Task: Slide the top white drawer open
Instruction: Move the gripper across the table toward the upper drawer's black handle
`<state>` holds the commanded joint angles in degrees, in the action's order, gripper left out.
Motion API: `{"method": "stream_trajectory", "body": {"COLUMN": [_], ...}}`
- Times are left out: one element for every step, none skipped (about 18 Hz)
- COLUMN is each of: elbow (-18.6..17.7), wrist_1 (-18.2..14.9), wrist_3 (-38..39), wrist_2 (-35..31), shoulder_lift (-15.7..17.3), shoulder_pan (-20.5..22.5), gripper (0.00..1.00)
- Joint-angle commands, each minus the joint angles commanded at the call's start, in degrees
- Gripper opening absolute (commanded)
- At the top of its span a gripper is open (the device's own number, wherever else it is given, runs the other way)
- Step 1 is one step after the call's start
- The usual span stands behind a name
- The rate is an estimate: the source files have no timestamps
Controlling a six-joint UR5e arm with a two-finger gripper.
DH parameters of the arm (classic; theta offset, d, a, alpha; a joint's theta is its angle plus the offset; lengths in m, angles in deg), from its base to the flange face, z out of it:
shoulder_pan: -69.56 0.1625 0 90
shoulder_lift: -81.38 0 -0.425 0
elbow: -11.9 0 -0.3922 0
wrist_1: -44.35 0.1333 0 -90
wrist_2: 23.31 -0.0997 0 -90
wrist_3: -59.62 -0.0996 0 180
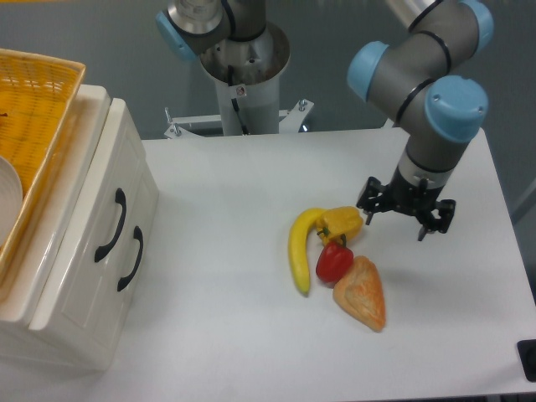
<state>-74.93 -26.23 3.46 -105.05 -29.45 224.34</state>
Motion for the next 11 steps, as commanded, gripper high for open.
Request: {"method": "stream_trajectory", "body": {"elbow": [-0.27,-0.62,-1.32,-1.41,-1.41,-1.5,-1.41,-1.41,-1.41,-1.41,-1.5], "wrist_1": [0.09,0.35,0.53,0.79,0.97,0.97,0.97,0.88,0.44,0.18,-0.35], "wrist_3": [0.26,1.48,3.06,4.38,4.83,4.92,5.18,5.79,7.02,8.16,8.87], "wrist_2": [0.53,0.62,0.62,0.62,0.62,0.62,0.62,0.45,0.27,0.09,0.01], "shoulder_lift": [0.53,1.05,1.58,2.02,2.2,2.46,2.99,3.34,3.61,4.04,4.13], "shoulder_pan": [0.0,-0.26,-0.7,-0.96,-1.14,-1.66,-2.19,-2.46,-2.9,-3.86,-4.65], "gripper": [1.0,1.0,1.0,1.0,1.0,1.0,1.0,1.0,1.0,1.0,1.0]}}
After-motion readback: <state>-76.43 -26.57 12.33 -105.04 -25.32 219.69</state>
